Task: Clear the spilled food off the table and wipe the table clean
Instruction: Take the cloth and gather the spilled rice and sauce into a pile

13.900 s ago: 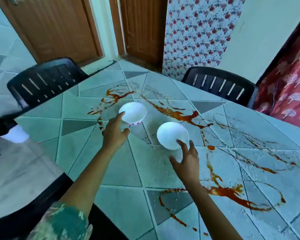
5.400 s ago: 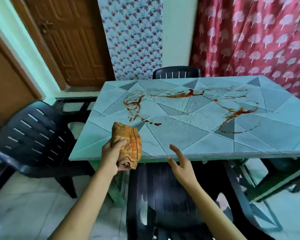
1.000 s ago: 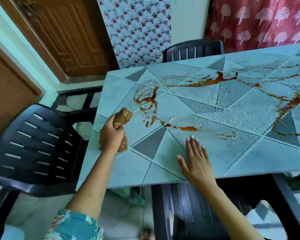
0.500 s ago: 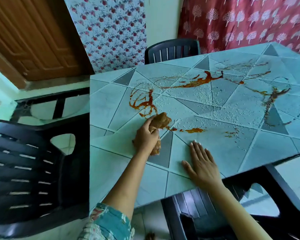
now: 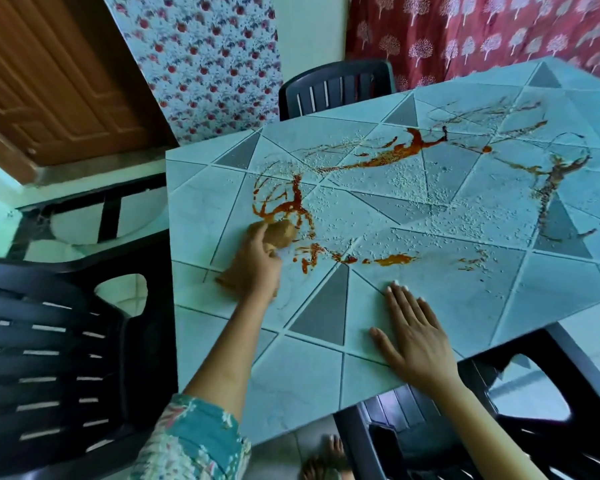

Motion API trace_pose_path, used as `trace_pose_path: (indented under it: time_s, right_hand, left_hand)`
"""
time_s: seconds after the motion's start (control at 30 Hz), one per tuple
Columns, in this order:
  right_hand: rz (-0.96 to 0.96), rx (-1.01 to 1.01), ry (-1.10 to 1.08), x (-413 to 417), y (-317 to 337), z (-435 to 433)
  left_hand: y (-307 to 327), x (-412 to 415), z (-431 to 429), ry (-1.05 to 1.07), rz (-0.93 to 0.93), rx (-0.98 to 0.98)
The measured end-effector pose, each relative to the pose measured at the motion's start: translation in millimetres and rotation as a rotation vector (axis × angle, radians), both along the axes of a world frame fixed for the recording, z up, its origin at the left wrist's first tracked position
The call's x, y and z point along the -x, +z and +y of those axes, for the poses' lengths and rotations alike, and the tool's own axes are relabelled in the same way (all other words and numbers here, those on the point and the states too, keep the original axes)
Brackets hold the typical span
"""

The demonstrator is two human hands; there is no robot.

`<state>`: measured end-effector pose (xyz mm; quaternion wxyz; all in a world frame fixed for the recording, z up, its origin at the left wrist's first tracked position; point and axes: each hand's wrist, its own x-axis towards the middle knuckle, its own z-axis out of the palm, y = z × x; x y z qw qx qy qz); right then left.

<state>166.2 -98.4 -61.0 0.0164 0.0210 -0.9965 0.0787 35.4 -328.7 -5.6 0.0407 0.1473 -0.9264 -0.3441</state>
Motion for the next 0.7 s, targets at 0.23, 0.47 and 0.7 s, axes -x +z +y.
trace_pose_path:
  time_s: [0.23,0.47,0.7]
  right_hand:
    - [0.016,0.01,0.0,1,-2,0]
    - [0.011,0.021,-0.003,0,-1,0]
    - [-0.012,0.025,-0.013,1,3,-2]
  left_hand:
    - [20,16,-20,0.141,0.097,-0.062]
    - [14,15,32,-0.155,-0.047,-0.01]
    - [27,27,13,-0.023,0.06,-0.168]
